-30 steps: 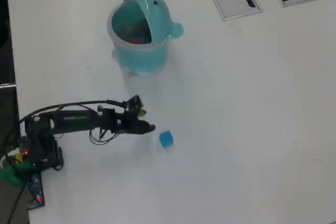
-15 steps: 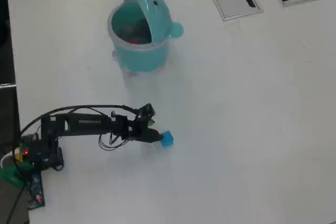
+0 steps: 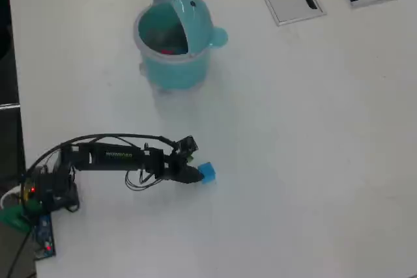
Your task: Grasp RGB lego blocks and put them in the bin one by one.
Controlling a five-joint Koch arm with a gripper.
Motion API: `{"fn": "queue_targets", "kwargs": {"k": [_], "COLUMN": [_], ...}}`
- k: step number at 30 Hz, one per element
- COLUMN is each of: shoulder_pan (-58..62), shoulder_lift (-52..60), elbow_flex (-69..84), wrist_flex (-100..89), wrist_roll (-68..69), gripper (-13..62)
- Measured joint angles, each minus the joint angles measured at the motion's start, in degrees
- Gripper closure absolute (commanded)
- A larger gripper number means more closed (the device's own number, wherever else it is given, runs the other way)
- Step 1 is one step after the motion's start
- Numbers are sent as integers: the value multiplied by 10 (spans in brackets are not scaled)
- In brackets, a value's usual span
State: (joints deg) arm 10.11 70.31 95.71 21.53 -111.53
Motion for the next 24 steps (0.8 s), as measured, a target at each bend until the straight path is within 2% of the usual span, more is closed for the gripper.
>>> {"fn": "queue_targets", "kwargs": {"k": [18,24], "shoulder_pan": [11,12], "shoulder_lift": [-109,-119], "elbow_flex": [-93,-112], "wrist_flex": [0,-9], "wrist_roll": [2,40], "gripper": [163,207]}}
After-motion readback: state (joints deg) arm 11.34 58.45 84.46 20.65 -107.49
